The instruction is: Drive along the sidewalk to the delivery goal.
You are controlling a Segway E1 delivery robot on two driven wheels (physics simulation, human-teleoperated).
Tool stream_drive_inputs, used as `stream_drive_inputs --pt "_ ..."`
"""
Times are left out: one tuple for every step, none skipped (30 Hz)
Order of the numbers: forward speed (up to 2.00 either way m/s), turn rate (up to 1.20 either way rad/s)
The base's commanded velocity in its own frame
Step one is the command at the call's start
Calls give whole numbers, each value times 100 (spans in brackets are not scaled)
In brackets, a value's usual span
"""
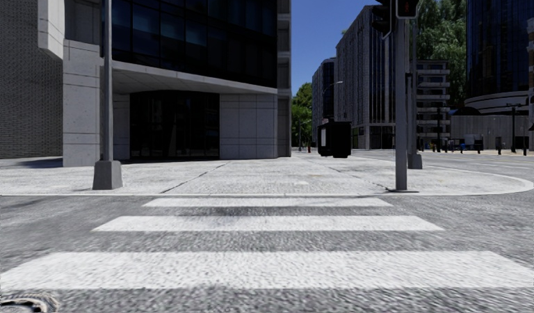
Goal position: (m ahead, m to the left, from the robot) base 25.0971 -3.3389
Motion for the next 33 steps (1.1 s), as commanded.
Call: stream_drive_inputs --pt "200 0" --pt "200 0" --pt "200 0" --pt "200 0" --pt "200 0" --pt "200 0" --pt "200 0" --pt "200 0" --pt "200 0" --pt "200 0" --pt "200 0" --pt "200 0" --pt "200 0" --pt "200 0" --pt "200 0" --pt "200 0" --pt "200 0" --pt "200 0" --pt "200 0" --pt "200 0" --pt "200 0" --pt "200 0" --pt "200 0" --pt "200 0" --pt "200 0" --pt "200 0" --pt "200 0" --pt "200 0" --pt "200 0" --pt "200 0" --pt "200 0" --pt "200 0" --pt "200 0"
